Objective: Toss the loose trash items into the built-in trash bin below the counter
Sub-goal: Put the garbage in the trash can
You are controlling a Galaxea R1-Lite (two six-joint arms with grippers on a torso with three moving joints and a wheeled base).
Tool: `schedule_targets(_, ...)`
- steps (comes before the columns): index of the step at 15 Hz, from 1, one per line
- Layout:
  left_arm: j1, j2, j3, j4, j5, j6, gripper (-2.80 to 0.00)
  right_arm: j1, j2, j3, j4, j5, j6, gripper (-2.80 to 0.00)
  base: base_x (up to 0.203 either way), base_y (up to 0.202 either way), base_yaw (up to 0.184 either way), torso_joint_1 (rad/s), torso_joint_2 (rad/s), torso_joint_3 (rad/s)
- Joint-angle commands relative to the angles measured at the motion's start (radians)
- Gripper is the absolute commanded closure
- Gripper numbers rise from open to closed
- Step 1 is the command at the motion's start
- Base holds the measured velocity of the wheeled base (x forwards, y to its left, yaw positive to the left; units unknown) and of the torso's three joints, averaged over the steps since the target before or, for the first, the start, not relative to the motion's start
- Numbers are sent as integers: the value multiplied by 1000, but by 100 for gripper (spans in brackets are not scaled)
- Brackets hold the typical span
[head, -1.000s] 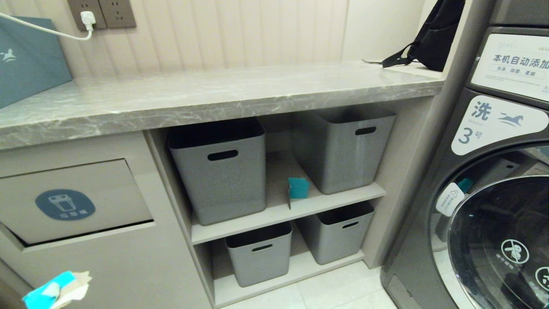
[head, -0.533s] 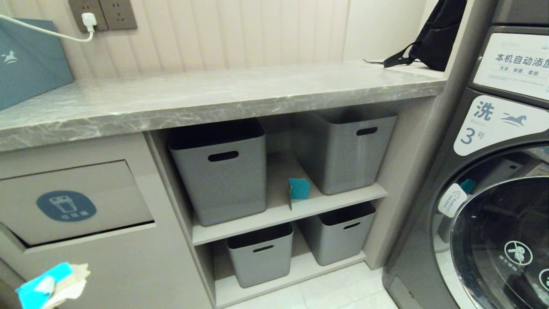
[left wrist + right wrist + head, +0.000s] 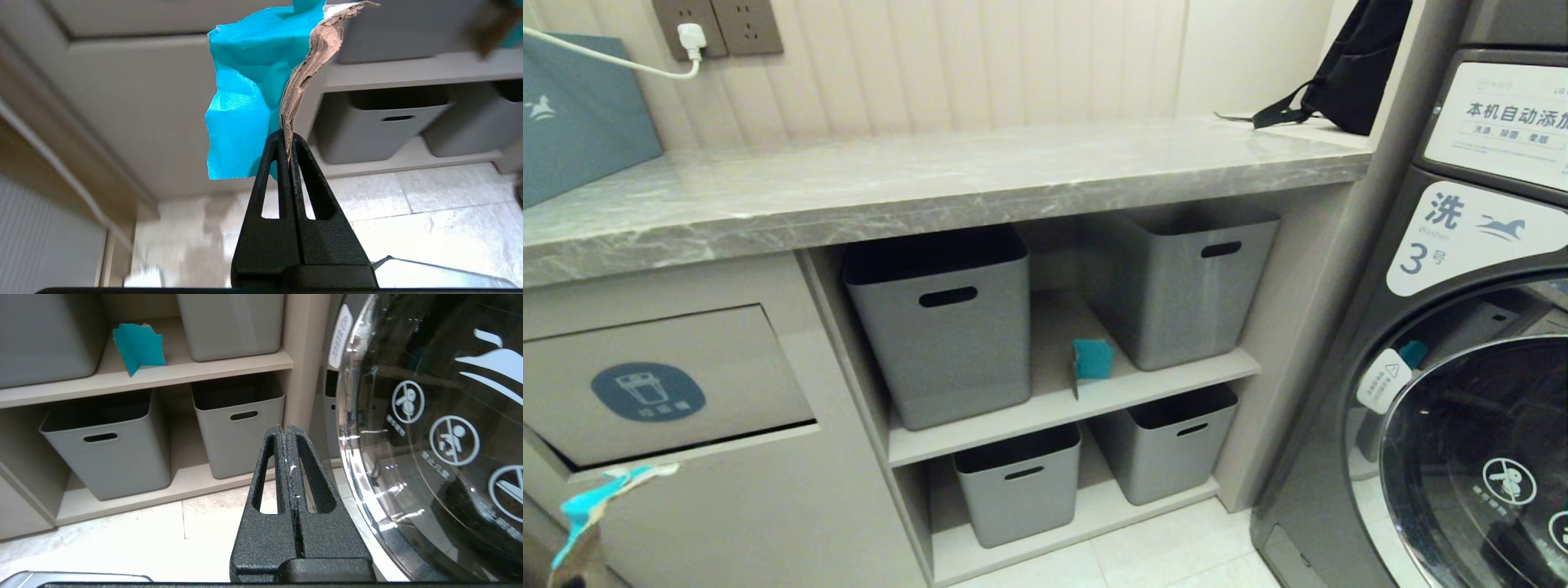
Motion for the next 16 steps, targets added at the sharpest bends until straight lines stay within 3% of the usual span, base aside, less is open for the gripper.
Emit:
schedule_targets(1,56,296,-7,-133,25,1,0,-1,-2,0,0,0,0,0,0,0,0,0,0,0)
schedule_targets(3,72,439,23,-307,90,70,0,-1,-2,0,0,1,0,0,0,0,0,0,0,0)
schedule_targets(5,75,562,-8,-407,107,84,0,-1,-1,0,0,0,0,0,0,0,0,0,0,0)
schedule_targets(6,68,606,-60,-427,62,34,0,-1,-2,0,0,2,0,0,0,0,0,0,0,0)
schedule_targets(7,54,638,-98,-441,-27,-57,0,-1,-2,0,0,0,0,0,0,0,0,0,0,0)
schedule_targets(9,21,686,-124,-453,-98,-176,0,-1,-1,0,0,0,0,0,0,0,0,0,0,0)
schedule_targets(14,-24,901,-206,-490,-113,-400,0,-1,-2,0,0,2,0,0,0,0,0,0,0,0)
schedule_targets(16,-52,969,-244,-569,-112,-515,0,-1,-2,0,0,2,0,0,0,0,0,0,0,0)
